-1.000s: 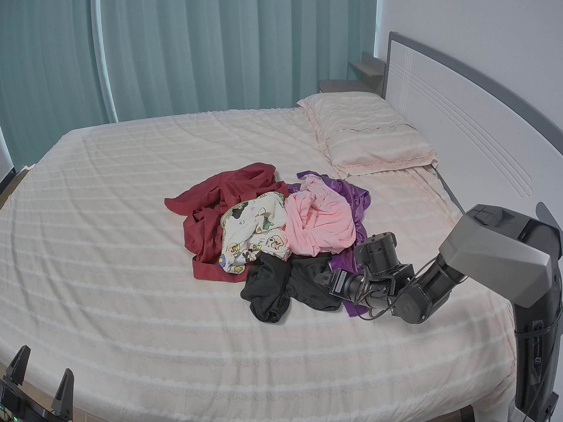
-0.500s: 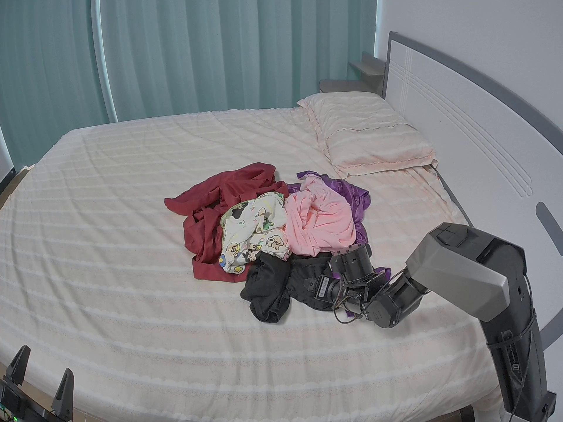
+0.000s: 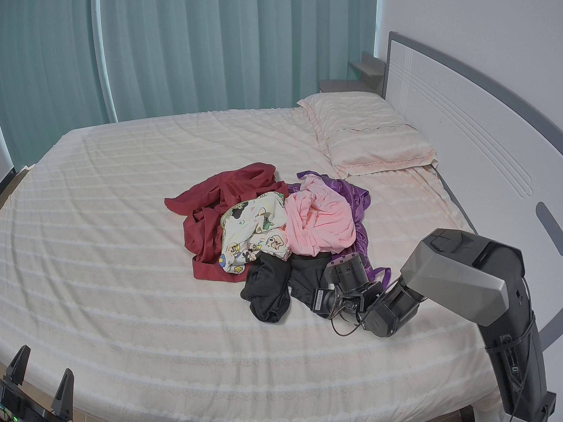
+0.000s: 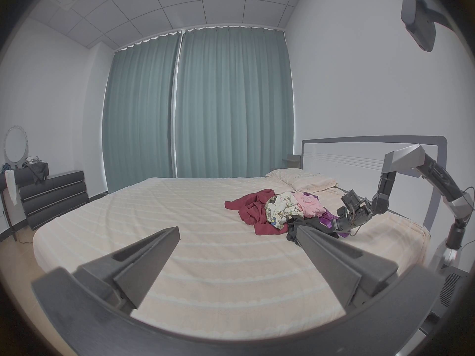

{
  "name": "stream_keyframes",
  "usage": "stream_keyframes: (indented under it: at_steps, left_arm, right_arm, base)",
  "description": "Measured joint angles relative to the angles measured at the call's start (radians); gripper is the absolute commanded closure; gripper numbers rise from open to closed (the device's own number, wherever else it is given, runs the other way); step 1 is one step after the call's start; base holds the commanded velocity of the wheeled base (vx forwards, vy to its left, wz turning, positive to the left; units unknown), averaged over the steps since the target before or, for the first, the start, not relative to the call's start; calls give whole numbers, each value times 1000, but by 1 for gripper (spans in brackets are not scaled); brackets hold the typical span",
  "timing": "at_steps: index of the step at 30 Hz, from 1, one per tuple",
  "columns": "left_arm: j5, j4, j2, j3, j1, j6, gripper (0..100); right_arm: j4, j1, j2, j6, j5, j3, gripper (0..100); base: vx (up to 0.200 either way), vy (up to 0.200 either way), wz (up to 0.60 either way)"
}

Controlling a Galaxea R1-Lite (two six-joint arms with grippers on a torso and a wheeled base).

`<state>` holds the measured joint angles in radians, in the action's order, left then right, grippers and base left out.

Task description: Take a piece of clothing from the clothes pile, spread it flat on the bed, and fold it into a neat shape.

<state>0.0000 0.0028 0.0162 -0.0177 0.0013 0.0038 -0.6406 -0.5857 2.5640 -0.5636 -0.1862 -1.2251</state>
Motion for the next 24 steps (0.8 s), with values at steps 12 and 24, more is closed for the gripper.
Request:
stream_keyframes:
  at_steps: [12,24]
  left_arm:
    - [0,0,0,0,0,0,0]
    - [0,0,0,0,0,0,0]
  right_arm:
    - [-177,6,-199,-47,139,366,100]
    - [-780,24,-369,-201,224,900,100]
  base:
    - [0,0,0]
    - [0,0,0]
